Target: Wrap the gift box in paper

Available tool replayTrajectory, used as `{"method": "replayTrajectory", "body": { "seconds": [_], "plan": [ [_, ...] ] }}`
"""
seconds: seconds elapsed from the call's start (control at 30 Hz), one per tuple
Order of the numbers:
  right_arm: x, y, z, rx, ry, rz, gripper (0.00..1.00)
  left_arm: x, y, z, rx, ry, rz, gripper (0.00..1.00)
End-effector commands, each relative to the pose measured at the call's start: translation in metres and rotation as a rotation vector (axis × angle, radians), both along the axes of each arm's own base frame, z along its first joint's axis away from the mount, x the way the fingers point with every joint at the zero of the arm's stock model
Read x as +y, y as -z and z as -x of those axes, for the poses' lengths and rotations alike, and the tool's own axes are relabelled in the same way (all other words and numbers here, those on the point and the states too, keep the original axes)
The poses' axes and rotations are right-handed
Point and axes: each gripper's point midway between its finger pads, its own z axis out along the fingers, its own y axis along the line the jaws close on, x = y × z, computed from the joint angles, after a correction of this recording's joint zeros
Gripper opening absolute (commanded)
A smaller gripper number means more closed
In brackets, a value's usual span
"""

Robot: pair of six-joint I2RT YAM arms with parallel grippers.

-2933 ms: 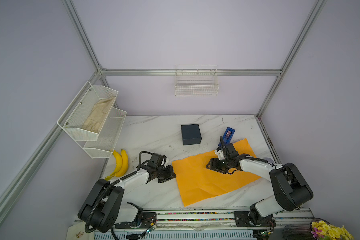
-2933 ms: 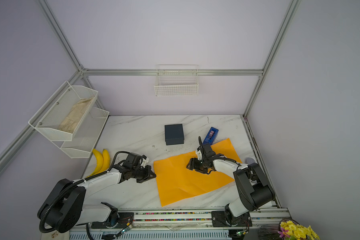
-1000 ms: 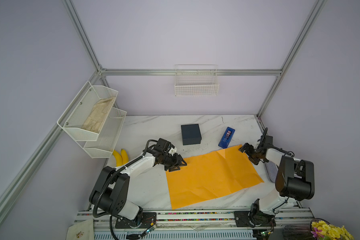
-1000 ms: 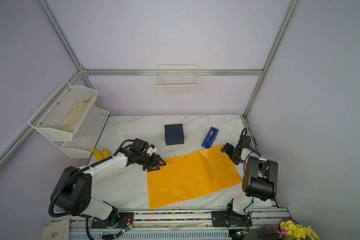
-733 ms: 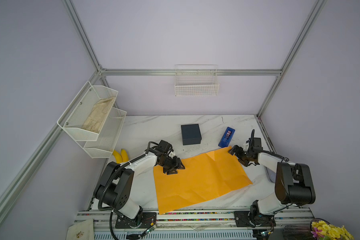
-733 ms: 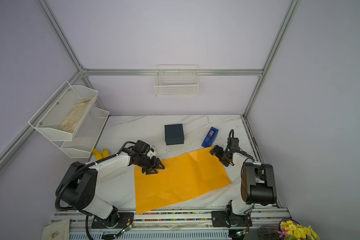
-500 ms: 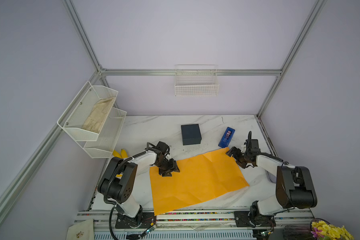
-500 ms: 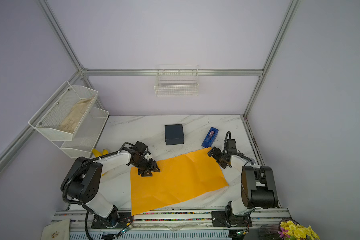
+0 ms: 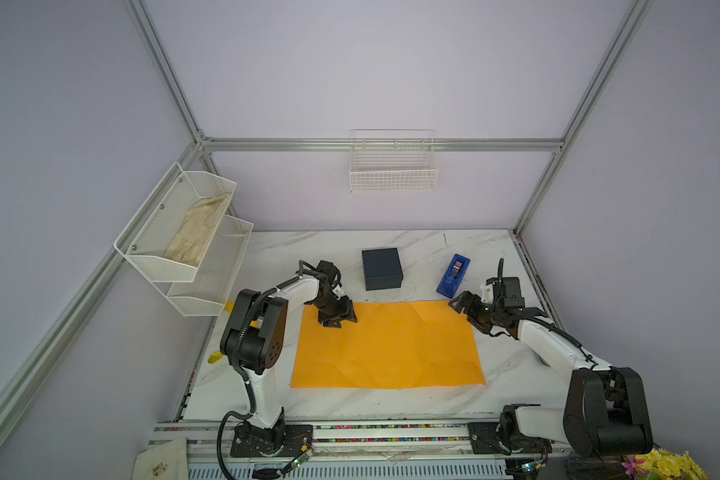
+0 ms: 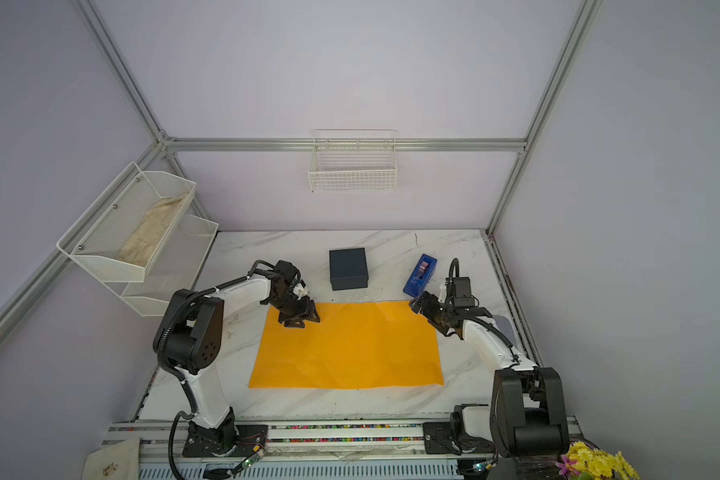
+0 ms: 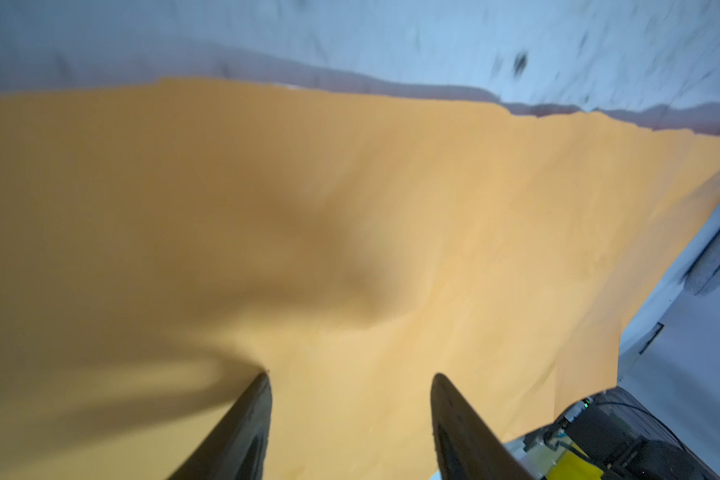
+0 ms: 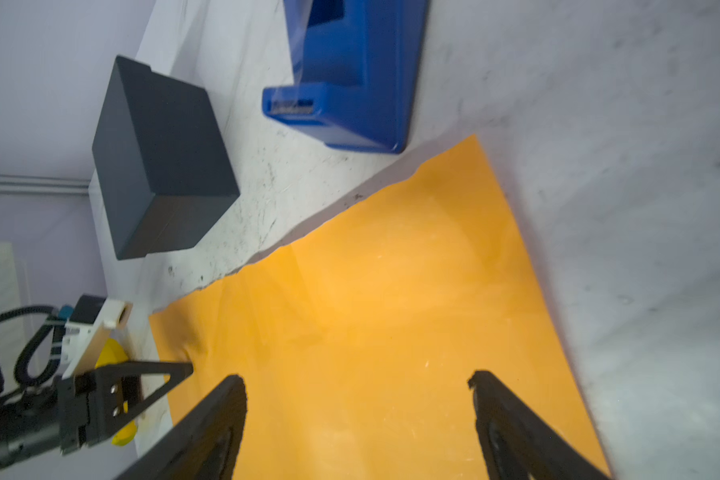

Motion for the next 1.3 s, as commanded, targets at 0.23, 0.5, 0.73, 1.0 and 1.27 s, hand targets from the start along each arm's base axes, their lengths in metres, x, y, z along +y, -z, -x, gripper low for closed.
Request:
{"method": "replayTrajectory", "body": {
  "seconds": [0.23, 0.5, 0.73, 1.0, 1.27],
  "plan": [
    [0.112, -0.019, 0.011, -0.035, -0.310, -0.203, 0.83, 0.018, -0.022, -0.012, -0.065, 0.017, -0.069, 0.61],
    [0.170, 0.017, 0.026, 0.081, -0.477, -0.213, 0.82, 0.054, -0.005, 0.032, 0.026, -0.059, -0.094, 0.62],
    [0.153, 0.061, 0.021, 0.171, -0.464, -0.032, 0.82, 0.057, 0.007, 0.064, 0.090, -0.065, -0.069, 0.62],
    [0.121, 0.085, 0.011, 0.219, -0.386, 0.154, 0.82, 0.052, 0.008, 0.079, 0.104, -0.121, -0.022, 0.62],
    [0.106, 0.079, -0.005, 0.185, -0.366, 0.195, 0.82, 0.052, 0.009, 0.096, 0.114, -0.164, -0.009, 0.62]
  ]
}}
